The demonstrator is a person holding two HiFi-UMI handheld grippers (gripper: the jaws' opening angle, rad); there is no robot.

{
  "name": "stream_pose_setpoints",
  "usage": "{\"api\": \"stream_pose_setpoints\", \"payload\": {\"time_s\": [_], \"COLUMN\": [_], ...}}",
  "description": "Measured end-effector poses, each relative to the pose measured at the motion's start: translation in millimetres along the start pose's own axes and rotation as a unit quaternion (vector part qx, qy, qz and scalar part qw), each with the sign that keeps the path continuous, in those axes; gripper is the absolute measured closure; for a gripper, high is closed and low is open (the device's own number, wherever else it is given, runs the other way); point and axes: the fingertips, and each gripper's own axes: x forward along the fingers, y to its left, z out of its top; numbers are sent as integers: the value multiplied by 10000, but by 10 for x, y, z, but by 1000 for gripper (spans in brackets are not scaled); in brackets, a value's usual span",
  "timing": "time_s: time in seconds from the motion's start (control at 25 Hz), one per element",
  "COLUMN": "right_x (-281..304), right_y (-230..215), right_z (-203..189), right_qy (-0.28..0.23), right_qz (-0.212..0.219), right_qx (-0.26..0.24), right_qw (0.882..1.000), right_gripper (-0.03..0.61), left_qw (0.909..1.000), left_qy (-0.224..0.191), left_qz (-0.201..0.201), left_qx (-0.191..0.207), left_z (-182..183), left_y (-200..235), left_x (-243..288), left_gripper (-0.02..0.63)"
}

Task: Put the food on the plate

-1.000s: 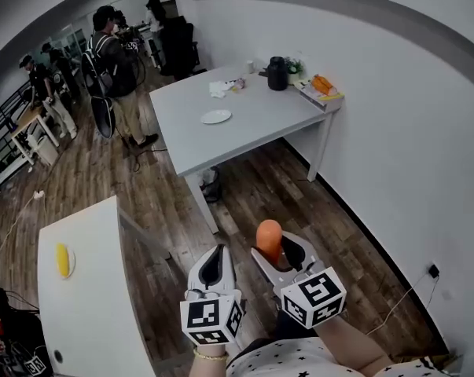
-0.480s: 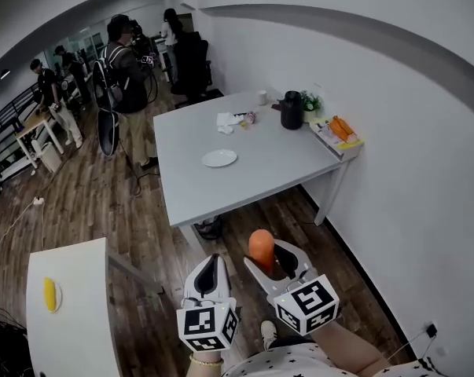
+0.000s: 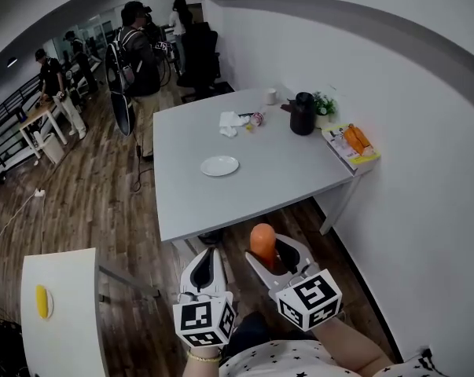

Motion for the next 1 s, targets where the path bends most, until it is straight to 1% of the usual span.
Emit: {"api": "stream_pose_setpoints", "payload": {"time_s": [0.2, 0.36, 0.44, 0.56, 0.68, 0.8, 0.88, 1.0], "right_x": [315, 704, 956, 1381, 1878, 2336, 2633, 3025], "right_y": [-303, -635, -832, -1098, -1364, -1552, -1687, -1905], "right_z": [-89, -167, -202, -226, -173, -118, -112, -196], "right_qy": [95, 199, 271, 381, 491, 638, 745, 1010], "right_qz": [43, 87, 125, 208, 359, 573, 670, 782], "right_qx": [7, 31, 32, -44, -124, -273, -374, -475], "right_qw": [9999, 9998, 9995, 9990, 9981, 9959, 9943, 9907], "right_gripper": [364, 364, 364, 364, 364, 364, 364, 364], "left_qw": [9998, 9995, 9993, 9995, 9993, 9989, 9989, 9988], "left_qy": [77, 43, 20, -25, -16, -3, -36, -5], "left_qz": [179, 300, 350, 318, 365, 471, 473, 474], "left_qx": [-69, -126, -93, -46, -22, -54, -39, -69], "left_z": [-80, -113, -113, -101, -49, 21, 64, 59], "left_y": [200, 421, 530, 691, 879, 1088, 1210, 1367], "left_x": [415, 892, 1186, 1628, 2086, 2453, 2690, 3008], "left_gripper": [606, 606, 606, 606, 606, 606, 606, 606]}}
